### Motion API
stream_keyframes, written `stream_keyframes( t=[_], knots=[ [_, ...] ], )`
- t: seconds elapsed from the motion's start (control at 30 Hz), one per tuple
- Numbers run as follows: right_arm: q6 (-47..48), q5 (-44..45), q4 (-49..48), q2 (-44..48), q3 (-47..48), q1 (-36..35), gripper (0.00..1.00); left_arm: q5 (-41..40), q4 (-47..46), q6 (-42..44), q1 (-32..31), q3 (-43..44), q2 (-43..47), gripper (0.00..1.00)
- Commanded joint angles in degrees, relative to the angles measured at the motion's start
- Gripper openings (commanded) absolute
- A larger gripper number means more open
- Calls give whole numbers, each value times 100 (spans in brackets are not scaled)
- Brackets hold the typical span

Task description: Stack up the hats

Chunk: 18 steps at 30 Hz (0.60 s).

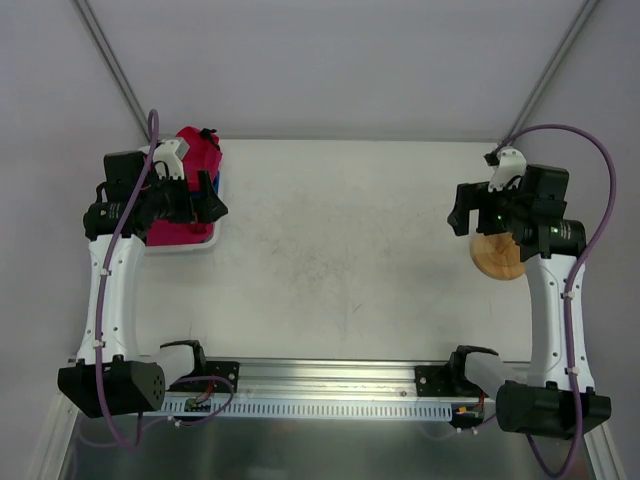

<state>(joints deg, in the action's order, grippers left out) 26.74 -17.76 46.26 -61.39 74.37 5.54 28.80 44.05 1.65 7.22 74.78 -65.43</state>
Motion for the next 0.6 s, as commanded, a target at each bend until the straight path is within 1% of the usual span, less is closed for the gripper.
stream_keyframes(
  t=[0.0,0.1,0.27,0.4,0.43,0.57],
  knots=[
    [-309,193,-64,48,-176,35,100,144,16,230,42,203,101,99],
    [-424,378,-21,56,-177,52,100,65,24,248,42,195,39,99],
    [-617,553,234,-31,296,316,100,363,16,371,51,203,22,99],
    [-688,1361,234,-93,622,570,99,495,16,441,42,291,-49,99],
    [-705,1485,269,-154,701,649,100,661,16,450,42,291,-66,99],
    [-916,1923,717,-567,1254,904,100,1057,16,433,51,414,-260,99]
  ],
)
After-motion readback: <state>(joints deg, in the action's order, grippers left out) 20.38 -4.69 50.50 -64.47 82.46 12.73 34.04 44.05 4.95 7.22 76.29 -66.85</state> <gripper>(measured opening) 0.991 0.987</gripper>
